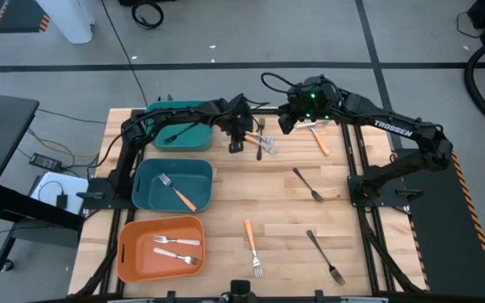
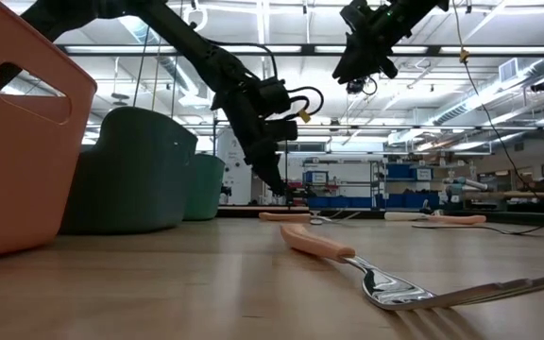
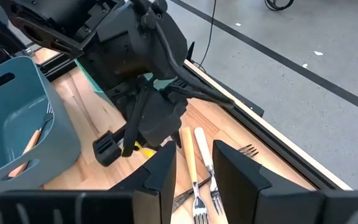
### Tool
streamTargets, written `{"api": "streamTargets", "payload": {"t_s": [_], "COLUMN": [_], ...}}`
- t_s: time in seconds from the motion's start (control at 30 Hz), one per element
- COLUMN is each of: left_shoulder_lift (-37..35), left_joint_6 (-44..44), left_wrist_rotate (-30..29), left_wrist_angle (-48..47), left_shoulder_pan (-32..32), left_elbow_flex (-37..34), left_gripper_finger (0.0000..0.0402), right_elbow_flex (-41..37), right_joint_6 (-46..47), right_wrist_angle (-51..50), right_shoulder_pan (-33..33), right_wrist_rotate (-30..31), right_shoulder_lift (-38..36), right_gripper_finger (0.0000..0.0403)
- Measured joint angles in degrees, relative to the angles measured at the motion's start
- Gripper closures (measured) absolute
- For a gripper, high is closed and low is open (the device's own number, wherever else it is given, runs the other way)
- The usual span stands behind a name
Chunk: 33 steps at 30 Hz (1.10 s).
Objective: Sort silverware by color (type)
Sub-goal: Put the light orange fork into the blue bin
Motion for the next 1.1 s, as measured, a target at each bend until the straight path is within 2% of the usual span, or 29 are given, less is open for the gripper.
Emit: {"api": "streamTargets", "payload": {"t_s": [0.17, 0.5, 0.8, 0.97, 1.1], "left_shoulder_lift": [0.83, 2.73, 1.2, -5.6, -12.23], "left_joint_6": [6.89, 9.03, 0.14, -6.44, -8.82], "left_wrist_rotate": [0.13, -1.76, -0.59, 5.5, 6.76], "left_wrist_angle": [-0.36, 1.0, -2.16, -6.28, -7.29], "left_shoulder_pan": [-0.16, 0.54, 0.98, 0.96, 0.96], "left_elbow_flex": [0.02, -0.02, -0.04, -0.04, -0.04], "left_gripper_finger": [0.0283, 0.0283, 0.0283, 0.0283, 0.0283], "right_elbow_flex": [0.0, 0.0, -0.61, -2.08, -2.1], "right_joint_6": [0.13, 0.57, 2.13, 1.72, 1.0], "right_wrist_angle": [0.0, -0.28, 0.42, 0.08, -1.63], "right_shoulder_pan": [0.0, 0.59, 2.12, 3.11, 3.5], "right_wrist_rotate": [0.0, 0.07, 0.09, -3.04, -4.78], "right_shoulder_lift": [0.0, 0.0, 0.88, 6.61, 11.76], "right_gripper_finger": [0.0291, 0.0291, 0.0291, 0.0291, 0.0291]}}
